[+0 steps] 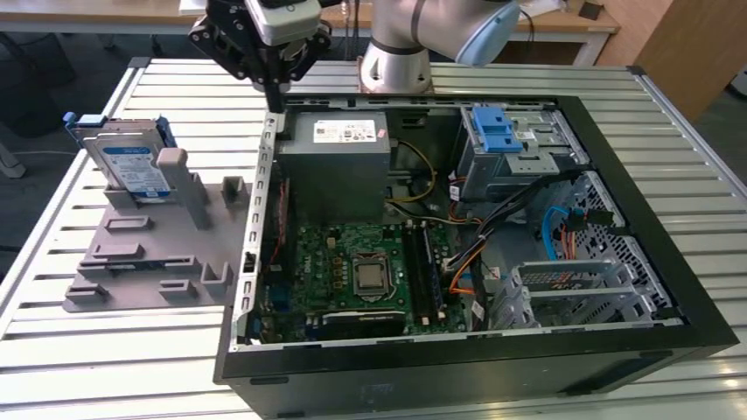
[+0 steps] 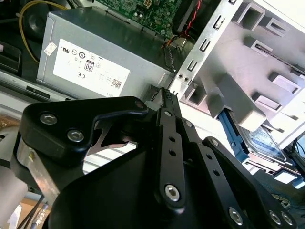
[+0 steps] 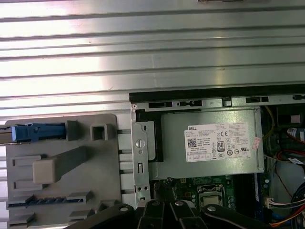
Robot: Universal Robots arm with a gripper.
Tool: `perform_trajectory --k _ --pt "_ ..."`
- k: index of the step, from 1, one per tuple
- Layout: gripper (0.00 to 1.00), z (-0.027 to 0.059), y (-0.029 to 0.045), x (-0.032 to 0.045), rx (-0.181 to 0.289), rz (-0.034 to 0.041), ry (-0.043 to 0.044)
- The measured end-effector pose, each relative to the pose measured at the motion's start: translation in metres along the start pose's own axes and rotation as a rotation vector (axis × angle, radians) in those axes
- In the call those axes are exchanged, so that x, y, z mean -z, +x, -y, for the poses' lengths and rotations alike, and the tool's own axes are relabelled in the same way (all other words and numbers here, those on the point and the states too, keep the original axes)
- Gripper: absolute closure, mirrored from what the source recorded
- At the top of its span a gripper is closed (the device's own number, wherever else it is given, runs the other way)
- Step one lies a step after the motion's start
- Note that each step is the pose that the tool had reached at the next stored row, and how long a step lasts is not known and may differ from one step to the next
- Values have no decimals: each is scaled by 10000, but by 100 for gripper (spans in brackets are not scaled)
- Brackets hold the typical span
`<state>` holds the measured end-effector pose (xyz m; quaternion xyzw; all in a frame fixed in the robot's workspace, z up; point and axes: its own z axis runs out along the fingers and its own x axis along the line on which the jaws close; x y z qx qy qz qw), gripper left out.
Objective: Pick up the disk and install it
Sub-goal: 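Reach for the disk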
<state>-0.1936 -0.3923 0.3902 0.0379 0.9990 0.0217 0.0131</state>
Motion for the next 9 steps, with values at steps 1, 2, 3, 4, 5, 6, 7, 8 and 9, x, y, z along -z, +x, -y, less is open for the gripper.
perform_trajectory --k 1,2,3,4,5,6,7,8,9 --pt "89 -1 11 0 0 0 1" --pt "89 -1 22 1 -1 -1 1" --pt "89 -2 32 0 -1 0 0" --pt "89 -3 42 -1 -1 1 0" --pt "89 -3 50 -1 0 0 0" --pt "89 -4 58 -1 -1 0 0" --pt "89 -5 65 -2 -1 0 1" --pt "89 -5 72 -2 0 0 0" --pt "89 -6 79 -3 0 0 0"
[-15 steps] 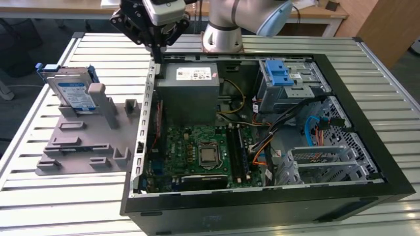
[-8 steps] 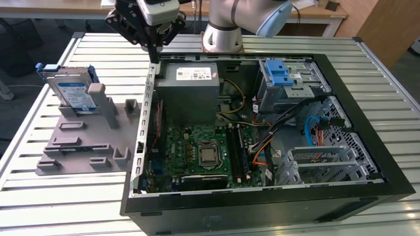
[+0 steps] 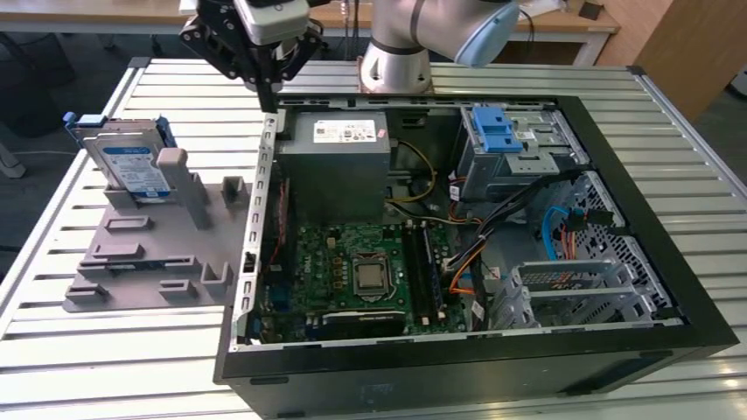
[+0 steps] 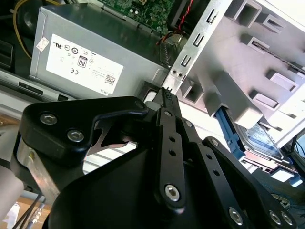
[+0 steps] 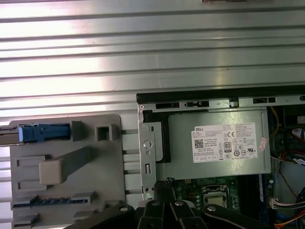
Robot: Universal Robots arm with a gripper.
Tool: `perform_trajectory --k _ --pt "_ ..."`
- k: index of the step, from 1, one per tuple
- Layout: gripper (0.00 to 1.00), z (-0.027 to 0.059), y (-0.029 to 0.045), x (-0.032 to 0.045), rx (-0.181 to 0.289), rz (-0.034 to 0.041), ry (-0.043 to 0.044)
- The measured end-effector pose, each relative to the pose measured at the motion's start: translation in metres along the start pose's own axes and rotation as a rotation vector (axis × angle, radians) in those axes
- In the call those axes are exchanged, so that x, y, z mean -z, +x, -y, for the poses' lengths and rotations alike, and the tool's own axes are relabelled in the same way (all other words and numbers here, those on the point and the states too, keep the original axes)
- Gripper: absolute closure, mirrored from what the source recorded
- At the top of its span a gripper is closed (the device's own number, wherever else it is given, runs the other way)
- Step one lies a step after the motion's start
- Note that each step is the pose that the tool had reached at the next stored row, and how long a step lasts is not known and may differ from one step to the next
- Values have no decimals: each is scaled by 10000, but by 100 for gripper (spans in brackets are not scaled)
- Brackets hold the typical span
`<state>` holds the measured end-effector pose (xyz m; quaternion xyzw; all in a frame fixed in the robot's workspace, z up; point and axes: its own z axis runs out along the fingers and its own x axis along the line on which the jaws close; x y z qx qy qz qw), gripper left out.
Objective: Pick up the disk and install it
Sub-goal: 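Reach for the disk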
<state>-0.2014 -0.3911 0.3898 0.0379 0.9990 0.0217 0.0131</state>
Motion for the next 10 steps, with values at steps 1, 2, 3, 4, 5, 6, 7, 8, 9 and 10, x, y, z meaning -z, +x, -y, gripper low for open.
perform_trajectory --k 1,2,3,4,5,6,7,8,9,10 --pt "89 -1 7 0 0 -1 0" --pt "89 -2 14 0 0 0 0" --pt "89 -2 22 0 0 0 0" --pt "89 -3 29 -1 -1 0 0" --pt "89 -4 36 -1 0 0 0" --pt "89 -5 43 -1 0 1 0" --pt "89 -6 51 -1 0 0 0" --pt "89 -6 58 -2 0 0 0" --pt "89 -7 65 -2 0 0 0" --pt "89 -8 72 -2 0 -1 1"
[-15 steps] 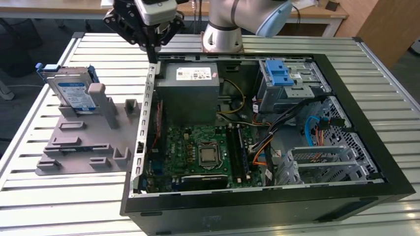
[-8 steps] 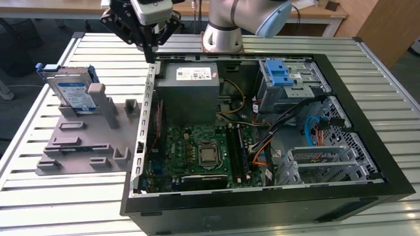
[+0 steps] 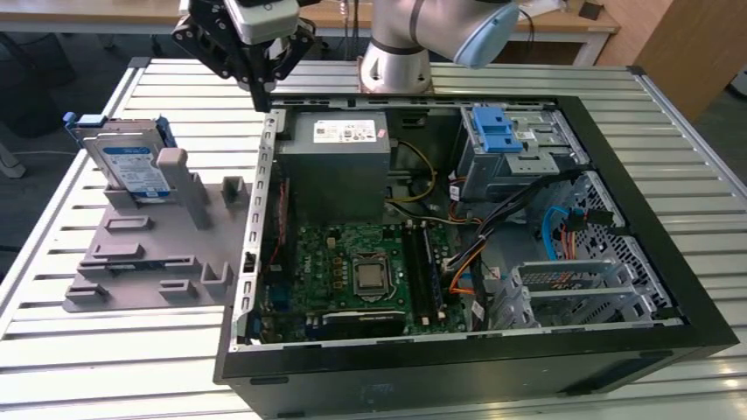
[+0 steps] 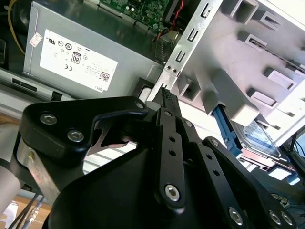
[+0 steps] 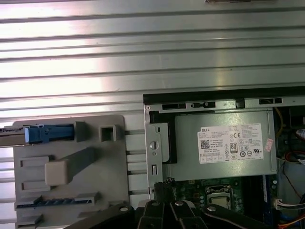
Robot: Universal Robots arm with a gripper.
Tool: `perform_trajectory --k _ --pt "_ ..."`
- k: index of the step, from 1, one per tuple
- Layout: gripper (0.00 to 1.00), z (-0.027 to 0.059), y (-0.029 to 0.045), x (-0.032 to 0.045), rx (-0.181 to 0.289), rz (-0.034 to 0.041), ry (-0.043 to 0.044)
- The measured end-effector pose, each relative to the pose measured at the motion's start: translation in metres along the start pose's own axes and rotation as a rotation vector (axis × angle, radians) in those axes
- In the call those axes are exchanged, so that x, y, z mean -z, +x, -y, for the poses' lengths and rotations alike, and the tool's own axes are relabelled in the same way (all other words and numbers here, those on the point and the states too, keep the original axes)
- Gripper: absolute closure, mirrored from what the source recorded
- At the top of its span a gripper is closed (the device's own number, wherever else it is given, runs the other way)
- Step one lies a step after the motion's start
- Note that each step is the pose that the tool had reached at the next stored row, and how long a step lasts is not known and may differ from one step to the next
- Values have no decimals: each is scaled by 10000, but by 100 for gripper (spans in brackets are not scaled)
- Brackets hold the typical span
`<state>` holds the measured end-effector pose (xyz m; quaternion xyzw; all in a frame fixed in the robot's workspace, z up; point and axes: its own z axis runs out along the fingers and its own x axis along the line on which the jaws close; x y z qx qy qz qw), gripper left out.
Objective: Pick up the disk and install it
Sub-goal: 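Reach for the disk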
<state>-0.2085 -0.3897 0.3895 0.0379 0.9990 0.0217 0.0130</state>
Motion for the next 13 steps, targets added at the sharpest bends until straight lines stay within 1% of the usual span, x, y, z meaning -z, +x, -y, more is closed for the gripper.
perform_trajectory --k 13 --pt "89 -14 101 -4 0 1 -1"
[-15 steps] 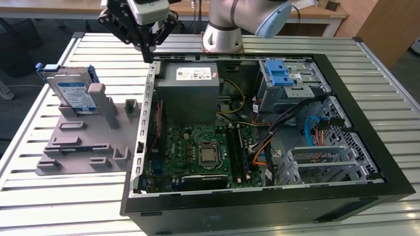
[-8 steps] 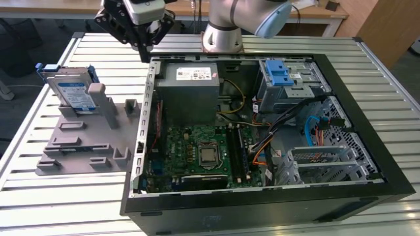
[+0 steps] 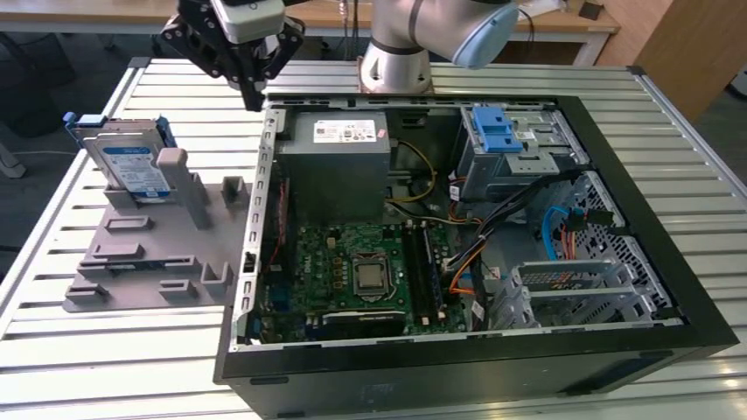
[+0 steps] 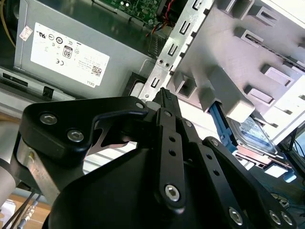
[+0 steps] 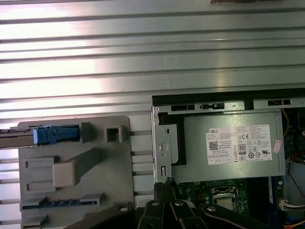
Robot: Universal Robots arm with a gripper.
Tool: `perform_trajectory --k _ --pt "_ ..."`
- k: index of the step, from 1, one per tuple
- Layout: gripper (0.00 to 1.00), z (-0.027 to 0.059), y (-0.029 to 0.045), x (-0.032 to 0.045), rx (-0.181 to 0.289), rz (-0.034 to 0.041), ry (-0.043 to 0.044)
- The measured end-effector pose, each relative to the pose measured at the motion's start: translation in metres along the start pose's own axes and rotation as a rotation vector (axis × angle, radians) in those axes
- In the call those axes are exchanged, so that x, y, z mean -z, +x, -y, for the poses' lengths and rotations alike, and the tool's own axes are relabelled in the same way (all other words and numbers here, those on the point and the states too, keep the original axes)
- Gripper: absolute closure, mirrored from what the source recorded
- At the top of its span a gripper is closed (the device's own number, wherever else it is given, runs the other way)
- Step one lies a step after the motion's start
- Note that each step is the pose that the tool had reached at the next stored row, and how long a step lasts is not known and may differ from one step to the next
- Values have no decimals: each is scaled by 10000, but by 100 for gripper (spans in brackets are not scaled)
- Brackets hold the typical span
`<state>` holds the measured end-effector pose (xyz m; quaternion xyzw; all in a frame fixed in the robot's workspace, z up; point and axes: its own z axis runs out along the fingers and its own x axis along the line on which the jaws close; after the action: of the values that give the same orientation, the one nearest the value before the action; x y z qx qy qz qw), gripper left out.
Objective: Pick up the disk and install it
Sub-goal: 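Reach for the disk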
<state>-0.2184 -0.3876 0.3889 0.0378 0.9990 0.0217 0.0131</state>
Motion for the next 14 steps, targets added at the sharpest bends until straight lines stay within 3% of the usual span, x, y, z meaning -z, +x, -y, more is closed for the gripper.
perform_trajectory --k 14 --pt "89 -51 139 -3 0 -1 1"
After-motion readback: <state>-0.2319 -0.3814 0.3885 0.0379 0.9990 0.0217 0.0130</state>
